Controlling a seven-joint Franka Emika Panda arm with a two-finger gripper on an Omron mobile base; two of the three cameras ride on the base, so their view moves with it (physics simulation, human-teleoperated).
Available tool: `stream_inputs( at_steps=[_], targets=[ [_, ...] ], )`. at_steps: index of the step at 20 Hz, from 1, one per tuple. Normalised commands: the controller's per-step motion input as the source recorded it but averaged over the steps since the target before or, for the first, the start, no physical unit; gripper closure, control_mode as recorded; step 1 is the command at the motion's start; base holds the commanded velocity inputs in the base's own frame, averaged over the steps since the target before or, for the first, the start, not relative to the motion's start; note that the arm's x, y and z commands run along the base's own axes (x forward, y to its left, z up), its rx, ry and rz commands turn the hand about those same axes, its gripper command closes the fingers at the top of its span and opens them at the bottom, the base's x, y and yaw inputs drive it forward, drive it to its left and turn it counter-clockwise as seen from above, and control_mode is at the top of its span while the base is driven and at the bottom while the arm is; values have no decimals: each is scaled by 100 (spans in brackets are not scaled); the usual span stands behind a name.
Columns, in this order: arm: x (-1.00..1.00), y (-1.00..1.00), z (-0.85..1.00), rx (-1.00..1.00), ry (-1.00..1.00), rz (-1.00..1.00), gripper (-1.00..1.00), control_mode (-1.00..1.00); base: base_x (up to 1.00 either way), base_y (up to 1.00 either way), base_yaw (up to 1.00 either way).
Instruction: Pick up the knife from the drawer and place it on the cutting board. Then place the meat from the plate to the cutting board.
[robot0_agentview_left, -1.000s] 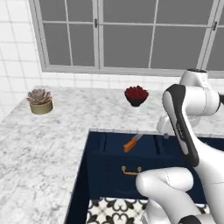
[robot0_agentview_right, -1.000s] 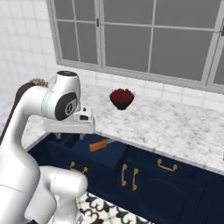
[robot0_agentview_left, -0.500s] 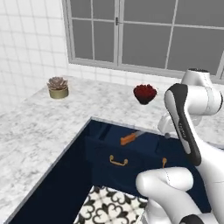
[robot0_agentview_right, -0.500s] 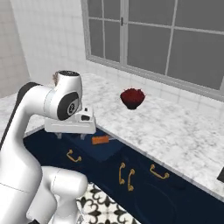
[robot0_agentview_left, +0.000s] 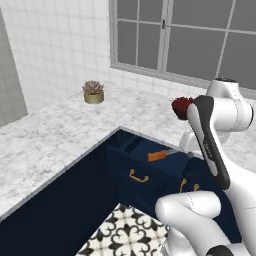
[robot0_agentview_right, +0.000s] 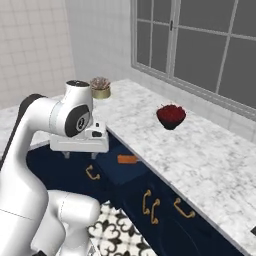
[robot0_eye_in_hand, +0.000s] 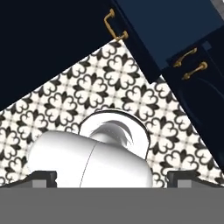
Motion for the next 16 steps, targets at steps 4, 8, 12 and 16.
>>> stream_inputs(
  at_steps=[4,8,12,16],
  targets=[
    [0,0,0,0,0,0,-100,100,20,-38,34],
    [0,0,0,0,0,0,-100,100,19,-61,36],
    [0,0,0,0,0,0,-100,100,-7,-76,40],
    [0,0,0,0,0,0,-100,100,-64,-45,35]
  ],
)
